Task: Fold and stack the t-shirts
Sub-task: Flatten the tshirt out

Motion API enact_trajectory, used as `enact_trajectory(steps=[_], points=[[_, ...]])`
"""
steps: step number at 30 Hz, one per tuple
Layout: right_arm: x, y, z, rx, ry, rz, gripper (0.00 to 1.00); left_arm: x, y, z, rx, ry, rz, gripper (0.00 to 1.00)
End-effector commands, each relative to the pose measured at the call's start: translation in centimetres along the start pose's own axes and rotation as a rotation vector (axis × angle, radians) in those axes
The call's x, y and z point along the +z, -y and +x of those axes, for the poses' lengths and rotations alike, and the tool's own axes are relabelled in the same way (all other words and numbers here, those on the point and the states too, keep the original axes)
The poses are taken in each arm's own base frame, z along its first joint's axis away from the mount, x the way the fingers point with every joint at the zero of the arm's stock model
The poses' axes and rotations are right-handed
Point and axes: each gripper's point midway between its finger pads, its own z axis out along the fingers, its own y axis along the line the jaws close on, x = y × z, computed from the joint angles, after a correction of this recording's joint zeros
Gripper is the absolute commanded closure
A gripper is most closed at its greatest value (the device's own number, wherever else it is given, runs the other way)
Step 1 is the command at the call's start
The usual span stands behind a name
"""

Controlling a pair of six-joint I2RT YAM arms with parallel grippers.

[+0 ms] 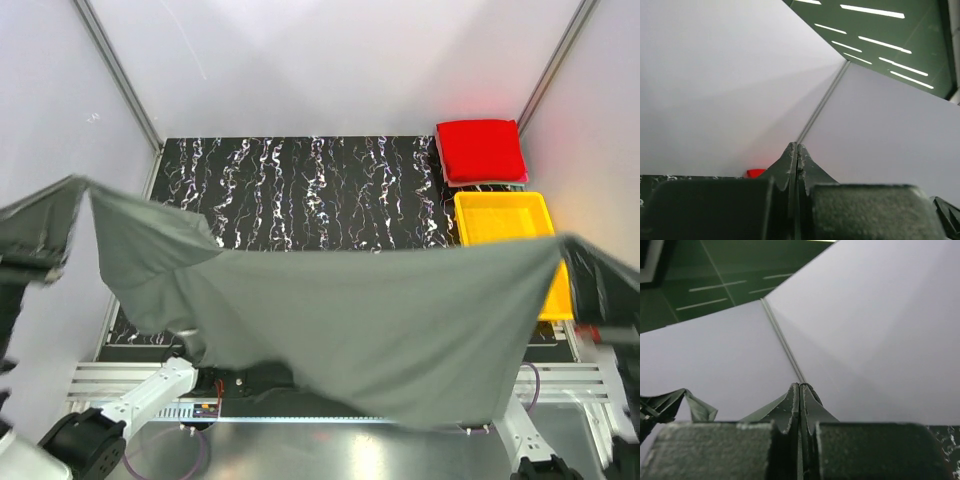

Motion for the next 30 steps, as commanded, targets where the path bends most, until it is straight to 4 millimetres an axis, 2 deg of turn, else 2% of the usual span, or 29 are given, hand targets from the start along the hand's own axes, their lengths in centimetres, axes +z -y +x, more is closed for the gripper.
enact_trajectory(steps=[1, 2, 3, 4, 5, 7, 8, 9, 10, 11, 12, 13, 14, 15, 16, 18, 19, 20, 21, 22, 23, 24, 25, 27, 28, 29, 30], points=[[6.9, 9.0, 5.2, -0.015, -0.134, 0.224, 1.00, 7.1, -5.6, 5.8, 0.126, -0.145, -0.155, 1.00], [8.3, 11.9, 7.6, -0.012, -0.187, 0.275, 1.00, 8.9, -8.3, 8.6, 0.156, -0.205, -0.227, 1.00], [9.4, 13.2, 8.2, -0.030, -0.179, 0.291, 1.00, 10.0, -10.2, 9.0, 0.198, -0.185, -0.285, 1.00], [10.1, 14.7, 9.4, -0.036, -0.198, 0.312, 1.00, 10.8, -11.8, 10.3, 0.221, -0.197, -0.325, 1.00], [11.0, 18.0, 12.6, -0.029, -0.263, 0.366, 1.00, 11.8, -14.9, 13.6, 0.253, -0.261, -0.391, 1.00], [12.3, 20.6, 15.0, -0.029, -0.274, 0.373, 1.00, 13.5, -17.7, 15.1, 0.309, -0.233, -0.447, 1.00], [12.0, 23.9, 19.2, -0.009, -0.353, 0.414, 1.00, 14.0, -20.4, 18.2, 0.341, -0.292, -0.496, 1.00], [13.0, 24.2, 20.2, 0.010, -0.335, 0.363, 1.00, 15.0, -21.7, 18.7, 0.382, -0.264, -0.518, 1.00], [13.1, 25.9, 22.8, 0.040, -0.368, 0.368, 1.00, 15.4, -23.3, 20.0, 0.411, -0.279, -0.547, 1.00], [11.1, 28.8, 27.4, 0.090, -0.445, 0.409, 1.00, 15.4, -26.6, 23.8, 0.451, -0.356, -0.603, 1.00], [12.2, 28.9, 27.9, 0.123, -0.386, 0.351, 1.00, 15.8, -28.2, 24.9, 0.479, -0.355, -0.633, 1.00], [11.6, 31.4, 30.7, 0.152, -0.418, 0.397, 1.00, 15.3, -31.9, 28.6, 0.516, -0.443, -0.691, 1.00], [10.0, 33.7, 33.6, 0.174, -0.453, 0.447, 1.00, 15.4, -33.6, 30.3, 0.521, -0.476, -0.702, 1.00], [10.8, 34.7, 34.1, 0.173, -0.418, 0.439, 1.00, 16.0, -35.6, 30.9, 0.513, -0.464, -0.720, 1.00], [10.1, 37.5, 37.4, 0.188, -0.475, 0.492, 1.00, 15.8, -38.8, 34.1, 0.513, -0.535, -0.753, 1.00], [11.6, 39.3, 39.4, 0.194, -0.487, 0.477, 1.00, 17.0, -41.4, 36.6, 0.478, -0.574, -0.737, 1.00], [11.0, 42.0, 42.9, 0.216, -0.552, 0.524, 1.00, 16.5, -44.6, 39.0, 0.475, -0.637, -0.773, 1.00], [13.0, 42.2, 43.0, 0.218, -0.544, 0.487, 1.00, 18.2, -44.9, 39.2, 0.468, -0.629, -0.746, 1.00], [13.6, 42.9, 44.0, 0.228, -0.564, 0.477, 1.00, 18.6, -46.1, 39.7, 0.478, -0.644, -0.752, 1.00], [13.2, 44.8, 46.3, 0.244, -0.603, 0.511, 1.00, 19.8, -47.7, 40.8, 0.486, -0.657, -0.755, 1.00], [15.2, 45.1, 45.9, 0.233, -0.583, 0.487, 1.00, 20.3, -48.4, 41.4, 0.487, -0.676, -0.749, 1.00], [15.7, 45.7, 46.5, 0.233, -0.590, 0.487, 1.00, 20.8, -49.5, 41.4, 0.491, -0.681, -0.753, 1.00], [17.0, 46.9, 47.2, 0.231, -0.588, 0.482, 1.00, 22.2, -50.4, 41.9, 0.485, -0.675, -0.747, 1.00], [18.1, 47.7, 48.3, 0.245, -0.613, 0.461, 1.00, 23.4, -52.0, 42.0, 0.445, -0.663, -0.737, 1.00], [17.7, 49.3, 49.8, 0.261, -0.633, 0.478, 1.00, 24.5, -52.8, 42.3, 0.431, -0.649, -0.725, 1.00], [19.5, 49.4, 49.4, 0.254, -0.612, 0.448, 1.00, 25.0, -53.2, 42.6, 0.412, -0.655, -0.712, 1.00], [19.8, 50.0, 49.8, 0.255, -0.619, 0.447, 1.00, 25.4, -54.0, 42.4, 0.400, -0.649, -0.714, 1.00]])
